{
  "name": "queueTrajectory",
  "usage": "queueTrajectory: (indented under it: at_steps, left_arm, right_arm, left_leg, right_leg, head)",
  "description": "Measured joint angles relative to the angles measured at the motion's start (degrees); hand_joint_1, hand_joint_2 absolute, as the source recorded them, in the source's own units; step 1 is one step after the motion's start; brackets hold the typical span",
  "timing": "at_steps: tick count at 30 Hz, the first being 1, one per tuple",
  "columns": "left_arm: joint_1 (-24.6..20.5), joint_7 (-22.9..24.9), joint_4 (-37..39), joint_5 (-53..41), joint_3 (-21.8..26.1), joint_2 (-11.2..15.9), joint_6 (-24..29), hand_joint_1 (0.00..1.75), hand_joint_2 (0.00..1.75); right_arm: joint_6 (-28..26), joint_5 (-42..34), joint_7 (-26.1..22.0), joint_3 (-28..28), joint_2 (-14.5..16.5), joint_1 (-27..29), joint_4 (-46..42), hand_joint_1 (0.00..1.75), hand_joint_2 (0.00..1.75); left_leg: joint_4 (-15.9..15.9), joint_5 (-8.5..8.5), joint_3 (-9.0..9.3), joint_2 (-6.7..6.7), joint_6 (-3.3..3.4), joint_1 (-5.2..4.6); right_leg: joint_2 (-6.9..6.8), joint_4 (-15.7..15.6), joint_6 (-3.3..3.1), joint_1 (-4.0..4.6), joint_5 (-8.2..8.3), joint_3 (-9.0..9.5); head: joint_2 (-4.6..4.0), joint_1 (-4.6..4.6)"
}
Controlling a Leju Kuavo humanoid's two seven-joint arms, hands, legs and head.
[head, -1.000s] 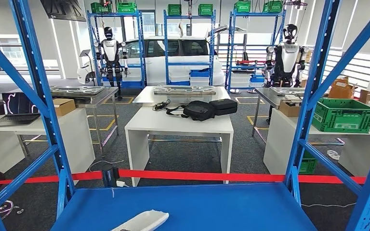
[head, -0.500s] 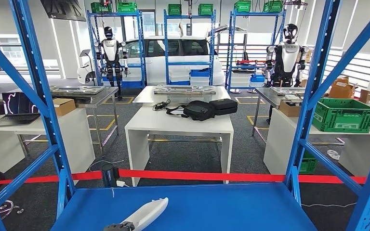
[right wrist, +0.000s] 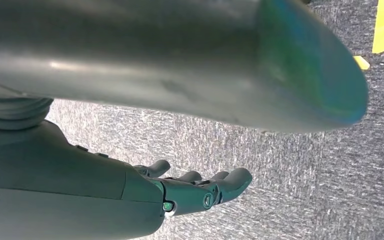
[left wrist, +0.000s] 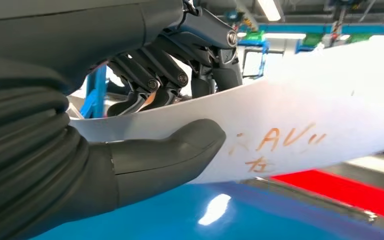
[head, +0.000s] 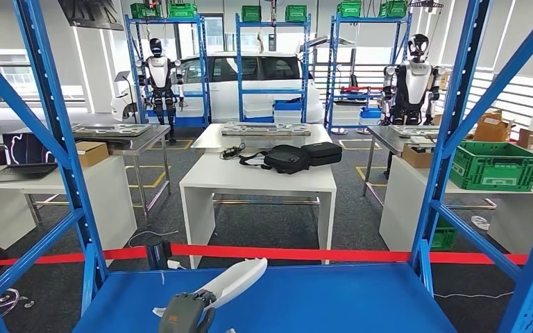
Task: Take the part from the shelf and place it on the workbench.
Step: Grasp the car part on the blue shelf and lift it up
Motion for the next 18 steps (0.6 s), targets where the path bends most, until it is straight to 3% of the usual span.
queueTrajectory:
  at_steps: [9,18]
  left_arm:
    - [-5.04,-3.52,-2.37,1.26,-1.47,-1.85,-5.13,1.75,1.75]
    - [-7.55,-5.57,-7.83,6.17,-4.61,-1.99,-12.87,1.75,1.75]
  right_arm:
    - [-0.29,-0.52,-0.42,-0.71,-0.02,-0.12,0.00,0.00,0.00]
    - [-0.33,-0.57,-0.50,-1.76,-0.07,-0.12,0.00,0.00,0.00]
  left_leg:
    - [0.00,0.00,0.00,0.02,0.00,0.00]
    - [0.07,-0.07,-0.02,0.00,0.10,-0.27]
  right_leg:
    - [0.00,0.00,0.01,0.00,0.01,0.00]
    - [-0.02,-0.02,0.10,-0.20,0.04,0.02]
  head:
    - [0.00,0.00]
    - [0.00,0.00]
